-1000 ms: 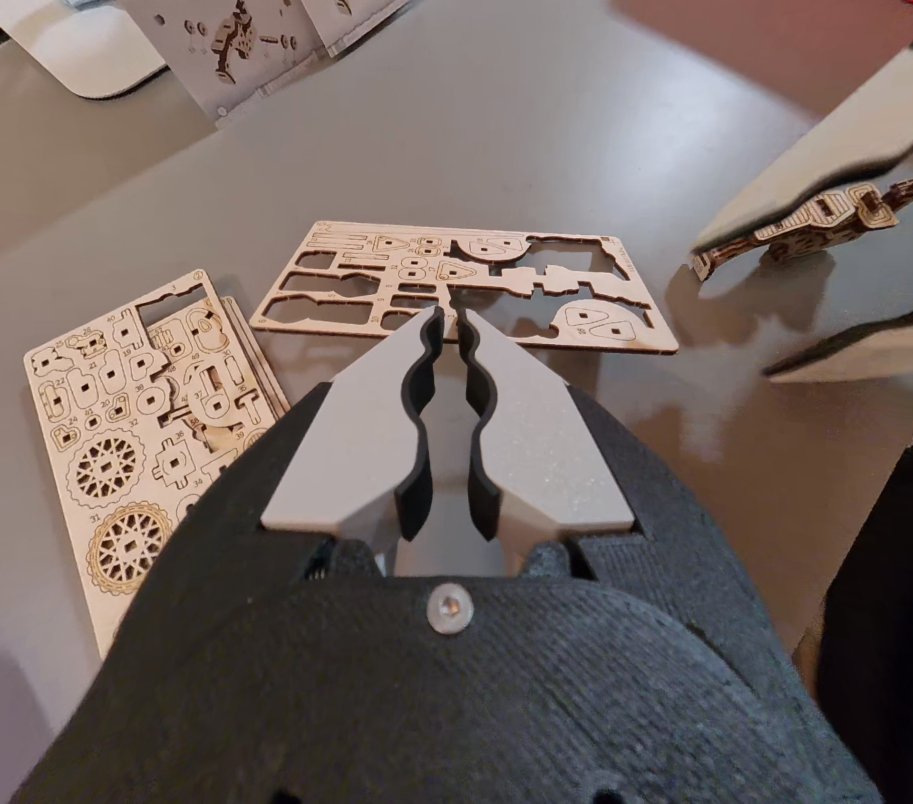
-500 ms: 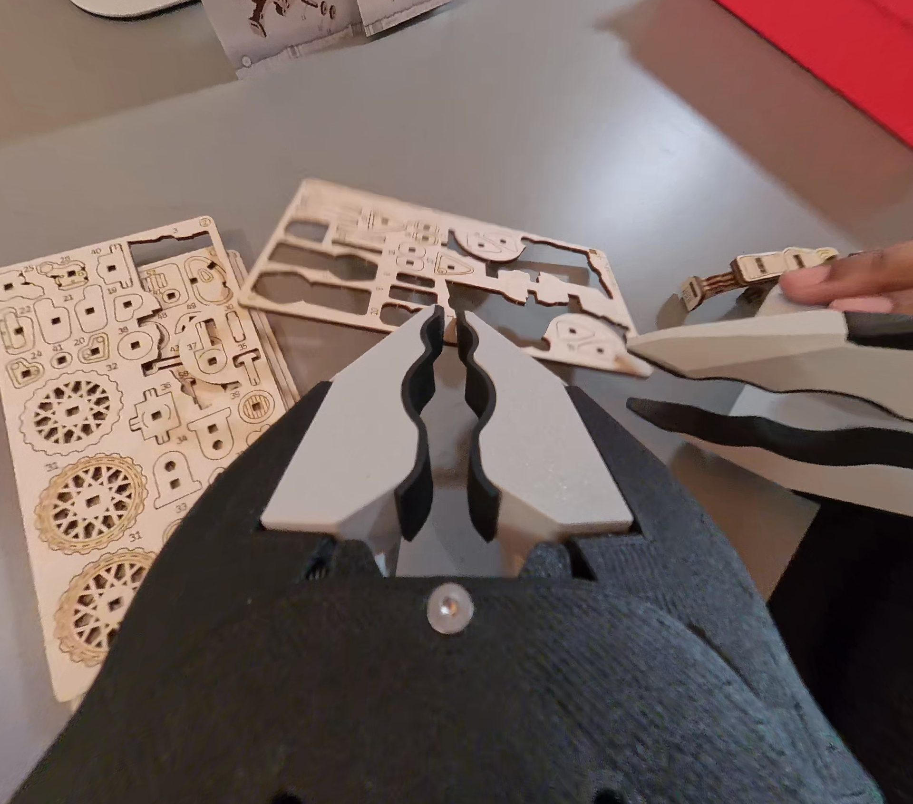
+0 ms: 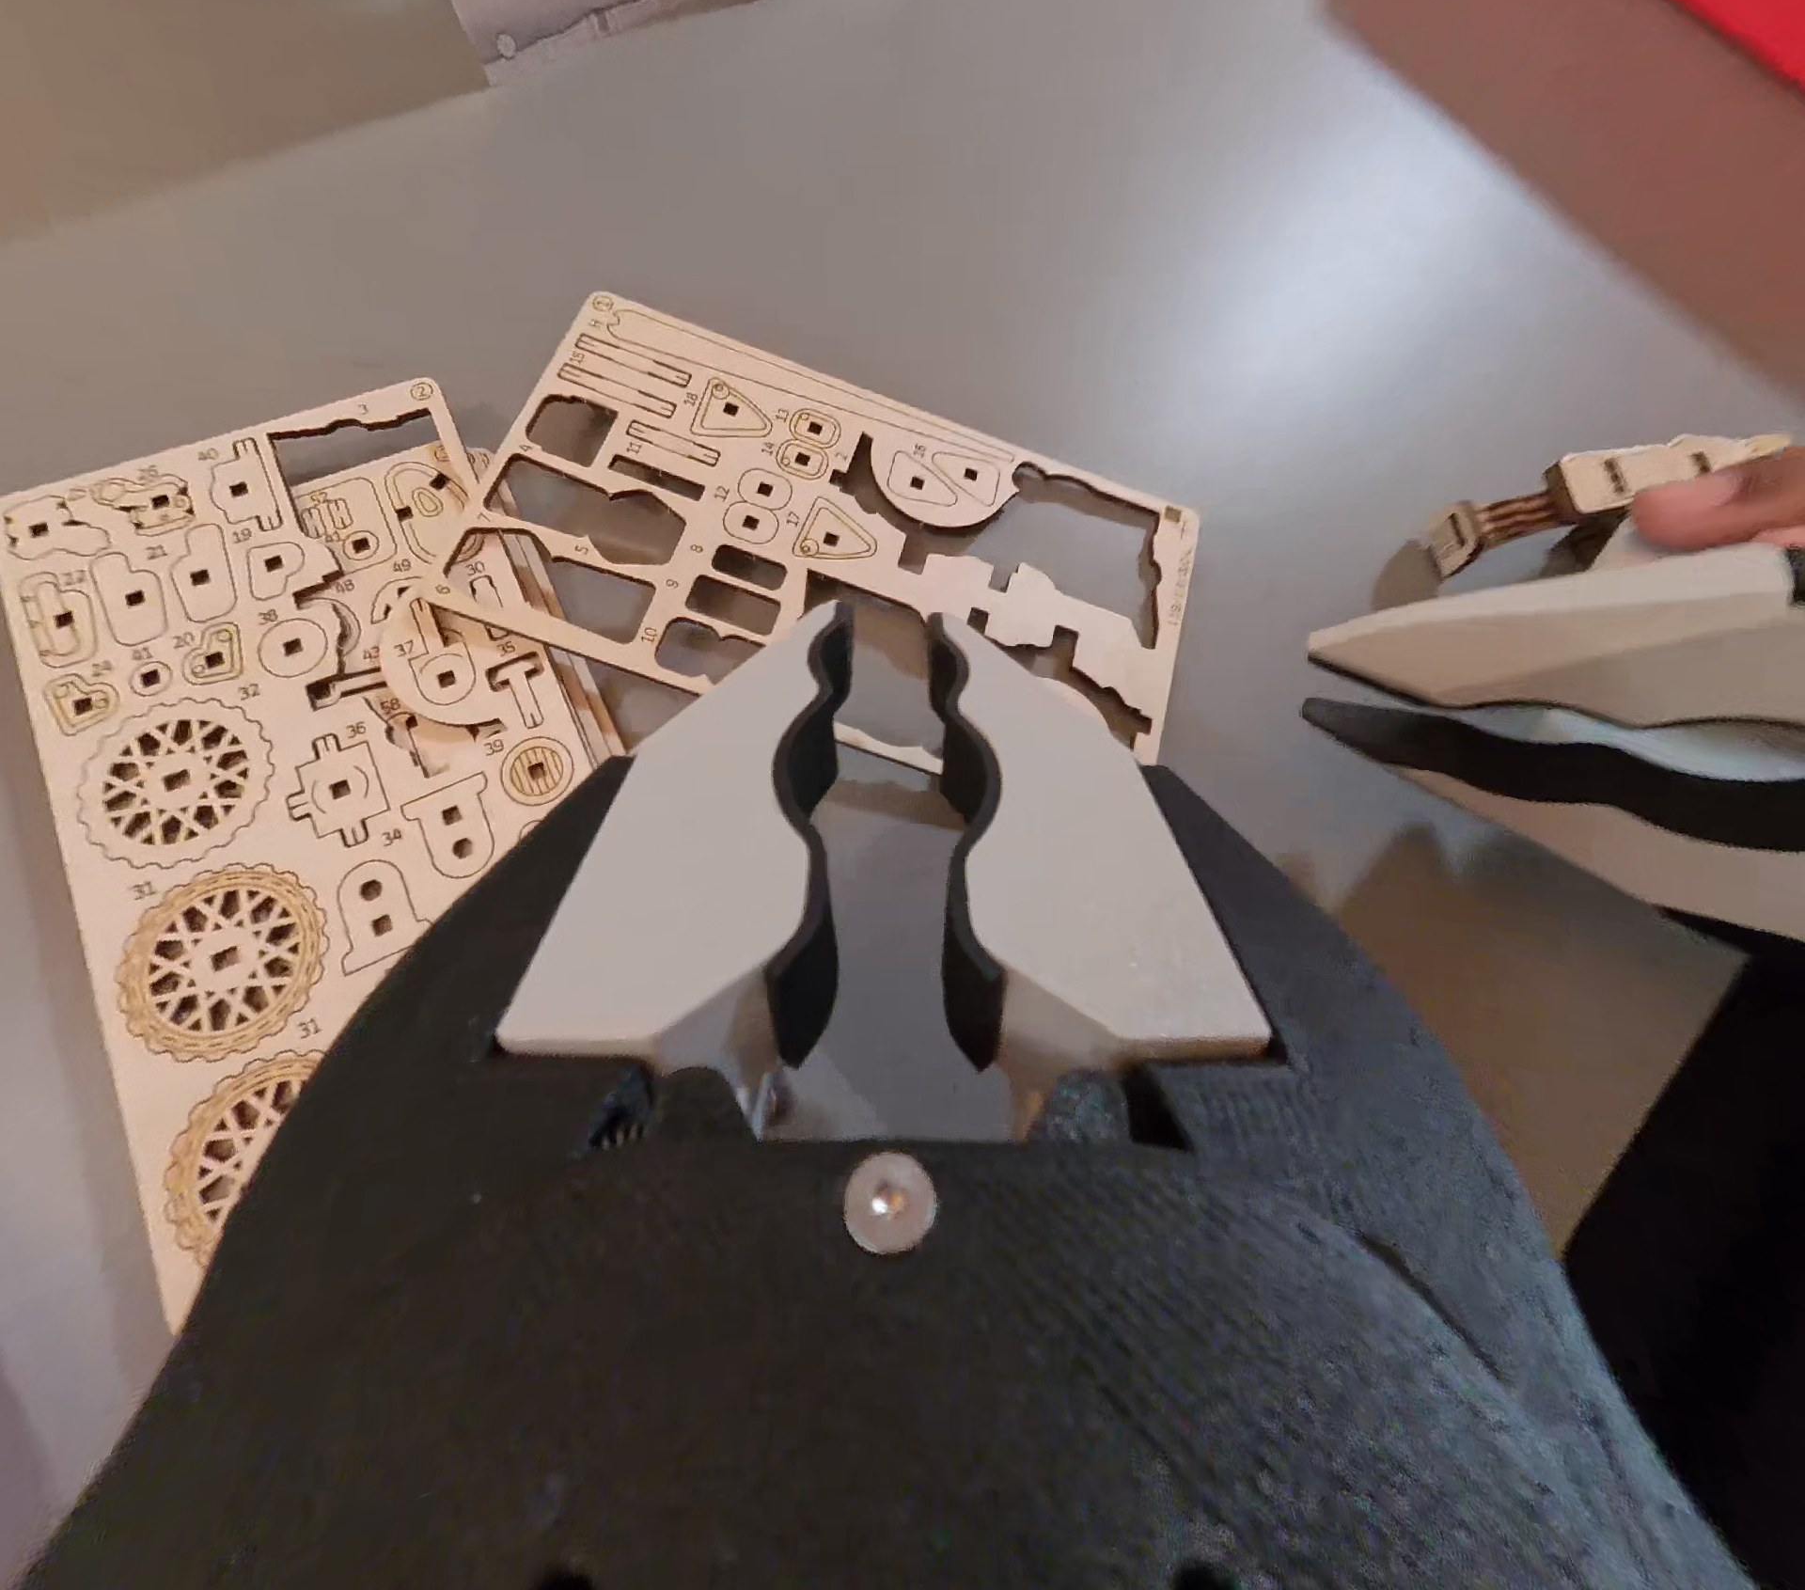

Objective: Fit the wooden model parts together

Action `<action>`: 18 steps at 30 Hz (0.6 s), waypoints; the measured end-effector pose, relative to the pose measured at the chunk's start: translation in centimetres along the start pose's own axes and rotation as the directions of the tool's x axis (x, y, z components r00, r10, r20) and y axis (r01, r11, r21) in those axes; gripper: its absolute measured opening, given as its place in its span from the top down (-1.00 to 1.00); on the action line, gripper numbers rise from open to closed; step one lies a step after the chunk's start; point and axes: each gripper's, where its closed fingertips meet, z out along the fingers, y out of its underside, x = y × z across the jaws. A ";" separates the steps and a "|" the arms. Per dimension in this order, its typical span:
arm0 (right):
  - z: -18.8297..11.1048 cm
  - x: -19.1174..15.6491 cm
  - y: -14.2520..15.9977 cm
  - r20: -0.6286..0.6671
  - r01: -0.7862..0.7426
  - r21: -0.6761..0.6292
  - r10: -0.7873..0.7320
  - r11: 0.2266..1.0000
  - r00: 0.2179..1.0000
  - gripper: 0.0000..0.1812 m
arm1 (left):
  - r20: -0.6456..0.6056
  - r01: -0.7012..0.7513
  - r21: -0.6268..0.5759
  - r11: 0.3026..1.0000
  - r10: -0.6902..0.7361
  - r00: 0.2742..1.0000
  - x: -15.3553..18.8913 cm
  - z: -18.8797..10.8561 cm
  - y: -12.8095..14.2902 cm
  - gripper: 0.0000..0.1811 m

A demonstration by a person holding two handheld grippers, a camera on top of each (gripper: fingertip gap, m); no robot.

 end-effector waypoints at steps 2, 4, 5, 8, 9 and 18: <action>-0.3 0.0 0.1 0.049 -0.071 0.016 0.070 0.997 0.996 0.82 | 0.056 -0.046 -0.014 0.999 0.047 0.997 -0.4 0.2 0.2 0.75; -0.6 0.0 0.0 0.096 -0.139 0.035 0.135 0.990 0.986 0.81 | 0.148 -0.108 -0.036 0.994 0.112 0.983 -1.5 0.2 0.4 0.66; -0.8 -0.1 -0.1 0.116 -0.166 0.045 0.160 0.985 0.980 0.80 | 0.191 -0.145 -0.051 0.988 0.152 0.970 -2.1 0.2 0.4 0.65; -1.2 -0.2 -0.5 0.151 -0.212 0.066 0.200 0.975 0.968 0.79 | 0.226 -0.217 -0.077 0.973 0.229 0.947 -2.3 0.4 0.6 0.67; -1.3 -0.2 -0.5 0.154 -0.215 0.071 0.202 0.974 0.967 0.79 | 0.219 -0.222 -0.083 0.972 0.235 0.947 -2.1 0.6 0.6 0.68; -2.0 -0.3 -0.3 0.135 -0.207 0.068 0.197 0.976 0.971 0.78 | 0.196 -0.183 -0.127 0.975 0.205 0.959 -2.8 1.7 0.9 0.69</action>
